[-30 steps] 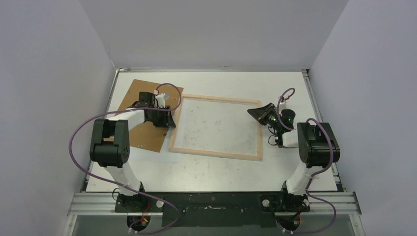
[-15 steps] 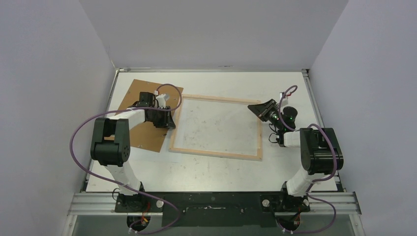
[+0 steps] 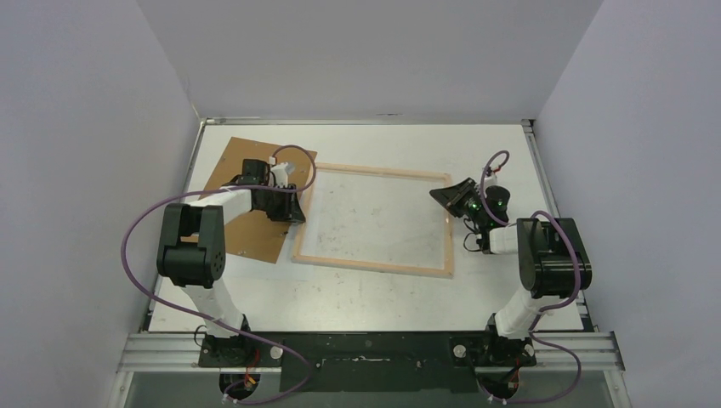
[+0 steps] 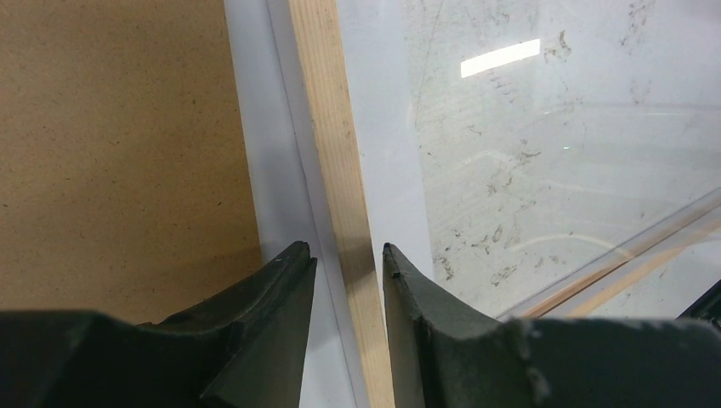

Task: Put the photo into the frame
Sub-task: Place the photo frame item in the photo frame.

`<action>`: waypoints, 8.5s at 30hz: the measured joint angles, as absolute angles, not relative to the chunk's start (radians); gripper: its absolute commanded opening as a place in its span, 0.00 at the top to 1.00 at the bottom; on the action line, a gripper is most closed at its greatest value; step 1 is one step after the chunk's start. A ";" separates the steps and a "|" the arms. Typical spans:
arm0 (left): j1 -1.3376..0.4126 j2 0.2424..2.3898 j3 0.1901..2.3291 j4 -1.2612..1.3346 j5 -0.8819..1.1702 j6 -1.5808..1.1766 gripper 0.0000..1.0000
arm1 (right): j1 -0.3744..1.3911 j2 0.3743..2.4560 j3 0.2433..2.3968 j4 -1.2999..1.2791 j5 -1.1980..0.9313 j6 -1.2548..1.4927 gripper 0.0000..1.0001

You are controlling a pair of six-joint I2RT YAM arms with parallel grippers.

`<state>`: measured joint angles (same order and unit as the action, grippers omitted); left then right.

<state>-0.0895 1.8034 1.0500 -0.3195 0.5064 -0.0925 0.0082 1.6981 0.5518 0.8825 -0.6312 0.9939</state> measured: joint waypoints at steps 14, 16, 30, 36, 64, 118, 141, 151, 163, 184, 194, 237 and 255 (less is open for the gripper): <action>-0.097 1.803 1.050 -0.319 0.530 -0.093 0.68 | 0.065 1.692 0.596 0.663 -0.474 0.861 0.94; -0.097 1.803 1.050 -0.319 0.530 -0.093 0.68 | 0.079 1.685 0.612 0.632 -0.451 0.837 0.94; -0.097 1.803 1.050 -0.319 0.530 -0.093 0.68 | 0.097 1.659 0.640 0.512 -0.403 0.827 0.95; -0.097 1.803 1.050 -0.319 0.531 -0.093 0.69 | 0.101 1.650 0.697 0.391 -0.393 0.842 0.95; -0.051 1.792 1.050 -0.317 0.622 -0.143 0.64 | 0.132 1.553 0.899 0.073 -0.382 0.941 0.95; -0.024 1.766 1.023 -0.284 0.657 -0.165 0.65 | 0.138 1.439 0.877 0.186 -0.462 1.264 0.95; 0.149 1.766 1.053 -0.272 0.714 -0.234 0.67 | 0.178 1.335 0.891 0.269 -0.491 1.380 0.95; 0.168 1.766 1.053 -0.255 0.682 -0.247 0.69 | 0.192 1.342 0.882 0.316 -0.485 1.336 0.95; 0.154 1.766 1.031 -0.240 0.665 -0.237 0.66 | 0.192 1.579 0.705 0.480 -0.490 1.314 0.95; -0.028 1.768 1.021 -0.234 0.603 -0.176 0.60 | 0.147 1.510 0.704 0.403 -0.440 1.105 0.95; -0.045 1.768 1.022 -0.235 0.580 -0.171 0.61 | 0.117 1.513 0.704 0.403 -0.469 1.076 0.95; -0.053 1.779 1.033 -0.236 0.580 -0.171 0.61 | 0.039 1.602 0.729 0.352 -0.657 0.997 0.95; -0.053 1.779 1.033 -0.236 0.577 -0.171 0.61 | 0.038 1.607 0.729 0.312 -0.697 0.952 0.95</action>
